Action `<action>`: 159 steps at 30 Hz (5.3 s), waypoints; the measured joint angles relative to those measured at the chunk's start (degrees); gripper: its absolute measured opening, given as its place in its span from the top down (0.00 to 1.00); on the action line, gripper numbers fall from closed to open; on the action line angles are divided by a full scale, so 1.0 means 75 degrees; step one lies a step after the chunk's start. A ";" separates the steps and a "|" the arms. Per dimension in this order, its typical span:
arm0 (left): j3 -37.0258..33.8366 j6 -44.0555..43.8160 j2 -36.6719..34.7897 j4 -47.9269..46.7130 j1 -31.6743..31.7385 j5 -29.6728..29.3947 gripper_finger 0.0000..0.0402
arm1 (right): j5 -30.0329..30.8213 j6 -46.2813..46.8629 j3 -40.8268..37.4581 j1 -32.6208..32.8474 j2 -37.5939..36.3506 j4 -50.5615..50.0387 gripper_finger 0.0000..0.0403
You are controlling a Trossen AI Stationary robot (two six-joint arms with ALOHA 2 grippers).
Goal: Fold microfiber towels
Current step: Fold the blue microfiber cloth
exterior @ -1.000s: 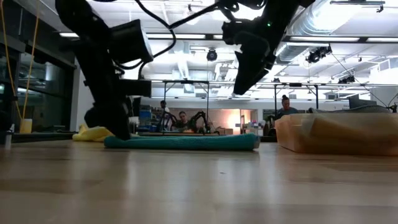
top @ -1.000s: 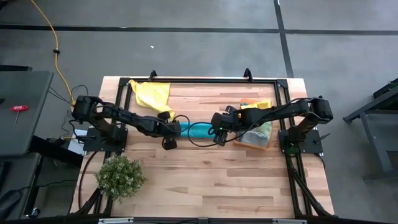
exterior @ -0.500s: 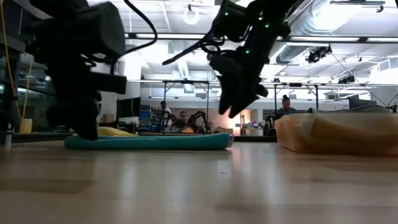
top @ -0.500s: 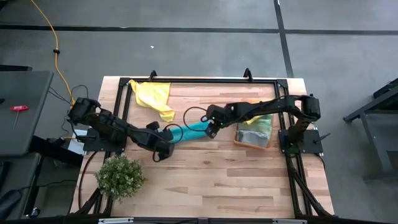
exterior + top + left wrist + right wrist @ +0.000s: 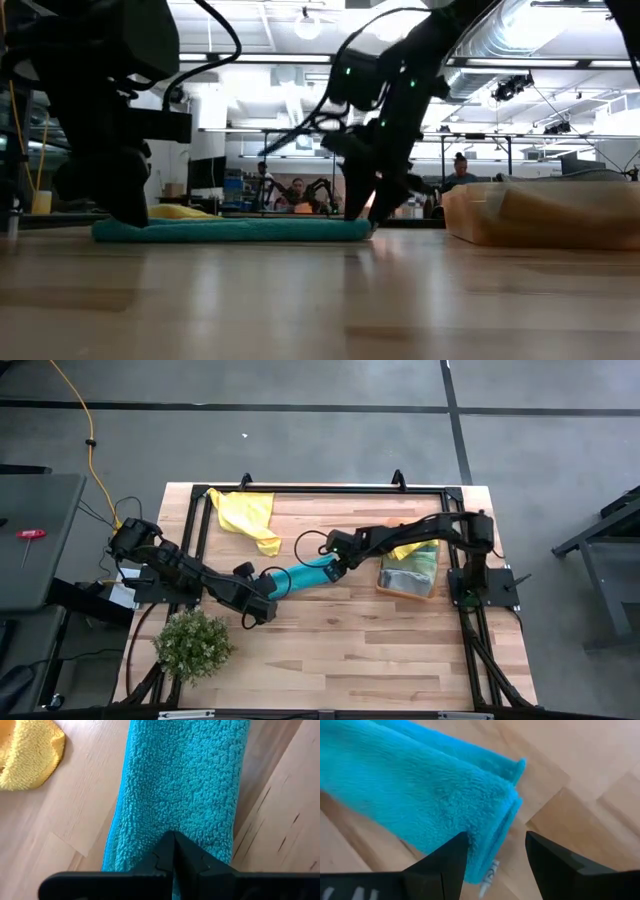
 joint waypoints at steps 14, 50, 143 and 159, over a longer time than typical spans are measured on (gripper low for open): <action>-0.0001 0.0000 0.0000 0.0028 0.0002 -0.0064 1.00 | -0.0121 0.0068 0.0012 0.0198 0.0474 0.0587 0.52; 0.1012 0.1044 0.0156 -0.0353 -0.0490 -0.1493 1.00 | 0.2517 -0.1675 -0.0029 0.0015 -0.0562 -0.1900 1.00; 0.1019 0.2549 0.1579 0.1430 0.0573 -0.1165 1.00 | -0.0109 -0.0767 0.0000 0.1099 0.0844 0.5601 0.63; 0.1007 0.1524 -0.1097 -0.0391 -0.0604 -0.2229 1.00 | 0.1339 -0.3216 0.0009 0.0898 -0.0118 0.3546 0.48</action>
